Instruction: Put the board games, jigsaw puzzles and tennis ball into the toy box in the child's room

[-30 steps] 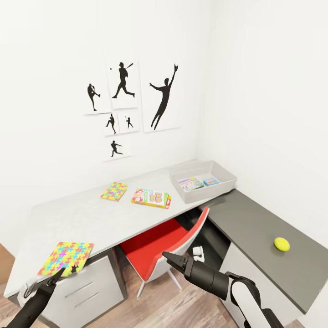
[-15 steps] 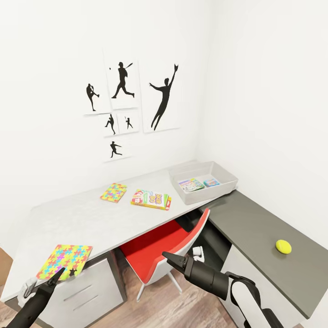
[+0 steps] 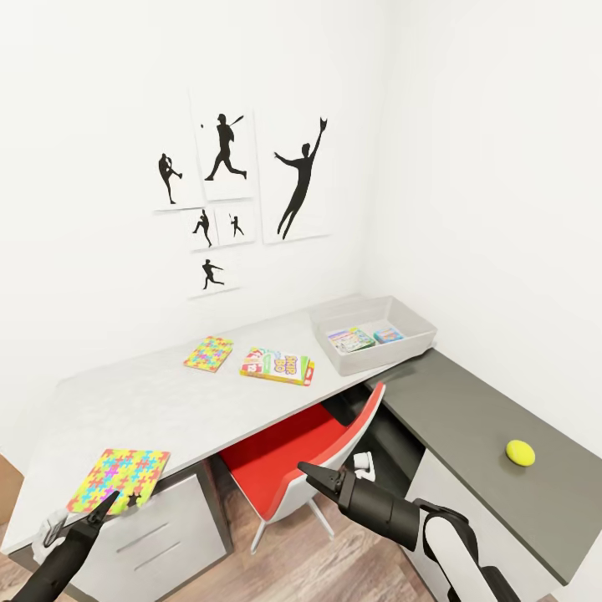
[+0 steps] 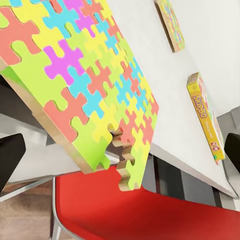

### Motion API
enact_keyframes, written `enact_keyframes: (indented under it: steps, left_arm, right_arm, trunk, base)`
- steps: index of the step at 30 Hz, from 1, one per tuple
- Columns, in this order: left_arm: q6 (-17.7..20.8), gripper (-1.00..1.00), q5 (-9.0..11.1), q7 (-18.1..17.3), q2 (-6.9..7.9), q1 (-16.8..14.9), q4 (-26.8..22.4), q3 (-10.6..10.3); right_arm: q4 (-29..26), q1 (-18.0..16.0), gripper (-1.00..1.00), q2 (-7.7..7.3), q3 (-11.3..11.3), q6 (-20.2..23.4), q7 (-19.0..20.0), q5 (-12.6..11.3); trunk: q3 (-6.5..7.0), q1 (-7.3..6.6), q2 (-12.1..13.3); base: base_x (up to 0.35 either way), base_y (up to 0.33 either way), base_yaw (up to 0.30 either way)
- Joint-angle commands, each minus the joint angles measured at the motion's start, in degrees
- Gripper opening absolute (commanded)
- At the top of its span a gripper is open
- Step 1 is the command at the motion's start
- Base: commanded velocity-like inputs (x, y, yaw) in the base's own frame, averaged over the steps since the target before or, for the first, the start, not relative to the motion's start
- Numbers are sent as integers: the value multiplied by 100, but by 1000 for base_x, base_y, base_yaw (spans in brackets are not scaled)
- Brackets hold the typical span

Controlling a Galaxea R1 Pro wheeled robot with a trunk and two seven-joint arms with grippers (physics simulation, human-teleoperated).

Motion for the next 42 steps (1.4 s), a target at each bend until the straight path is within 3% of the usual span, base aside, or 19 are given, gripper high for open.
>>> enact_keyframes:
  steps: [1, 21, 27, 36, 42]
  left_arm:
    - [62, 100, 18, -22, -1, -7, 2, 22]
    - [67, 100, 18, -18, -1, -7, 2, 22]
    - [67, 100, 18, -18, -1, -7, 2, 22]
    - [67, 100, 18, -18, -1, -7, 2, 22]
    - [67, 100, 18, -18, -1, -7, 2, 22]
  right_arm:
    - [-1, -5, 100, -3, 3, 16, 9, -5]
    - [-1, -5, 100, -3, 3, 9, 9, 3]
    - [-1, -5, 100, -3, 3, 9, 10, 4]
    - [-1, -5, 100, -5, 3, 9, 10, 4]
    - [-1, -5, 100, -5, 3, 10, 14, 2]
  trunk:
    - [-11, 3, -10]
    - [-11, 3, -10]
    - [-118, 134, -251]
    - [-118, 134, -251]
    - [-226, 266, -491]
  base:
    - [0, 0, 0]
    - [0, 0, 0]
    - [0, 0, 0]
    - [0, 0, 0]
    - [0, 0, 0]
